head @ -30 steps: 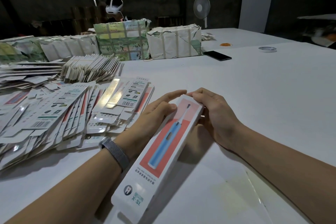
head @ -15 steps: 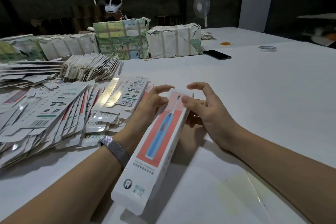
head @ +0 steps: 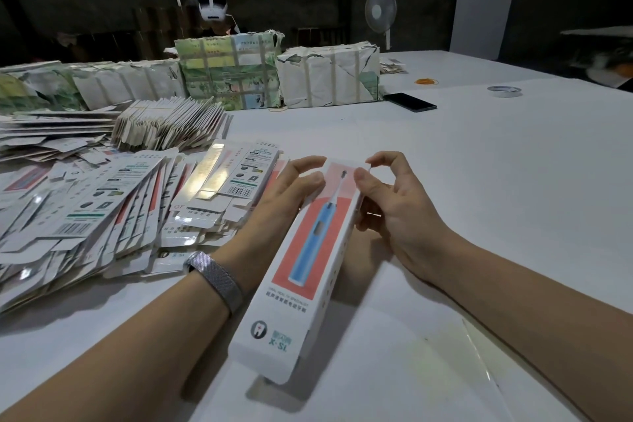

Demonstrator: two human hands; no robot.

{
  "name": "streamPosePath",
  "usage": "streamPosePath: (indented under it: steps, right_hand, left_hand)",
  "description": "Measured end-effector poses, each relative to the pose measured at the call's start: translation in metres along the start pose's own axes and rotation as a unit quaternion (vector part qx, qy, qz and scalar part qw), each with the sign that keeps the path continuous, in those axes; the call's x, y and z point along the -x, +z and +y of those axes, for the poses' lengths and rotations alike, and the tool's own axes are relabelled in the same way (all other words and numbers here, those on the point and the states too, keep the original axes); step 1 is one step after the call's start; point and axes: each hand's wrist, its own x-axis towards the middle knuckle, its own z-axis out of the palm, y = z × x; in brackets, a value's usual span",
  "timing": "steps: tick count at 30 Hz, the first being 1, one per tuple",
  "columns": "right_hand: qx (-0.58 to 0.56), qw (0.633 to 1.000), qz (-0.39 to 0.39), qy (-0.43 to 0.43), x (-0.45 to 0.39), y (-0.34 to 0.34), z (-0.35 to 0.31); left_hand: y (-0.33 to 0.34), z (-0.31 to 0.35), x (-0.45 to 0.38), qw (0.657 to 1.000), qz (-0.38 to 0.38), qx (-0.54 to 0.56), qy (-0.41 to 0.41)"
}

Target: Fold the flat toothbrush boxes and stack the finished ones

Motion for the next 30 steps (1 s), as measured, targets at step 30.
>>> streamPosePath:
  steps: [30]
  right_hand:
    - [0.069, 0.996, 0.058, 0.008, -0.0024, -0.0025, -0.0026]
  left_hand:
    - [0.0036, 0.0083, 0.0102, 0.999, -0.051, -0.006, -0.012]
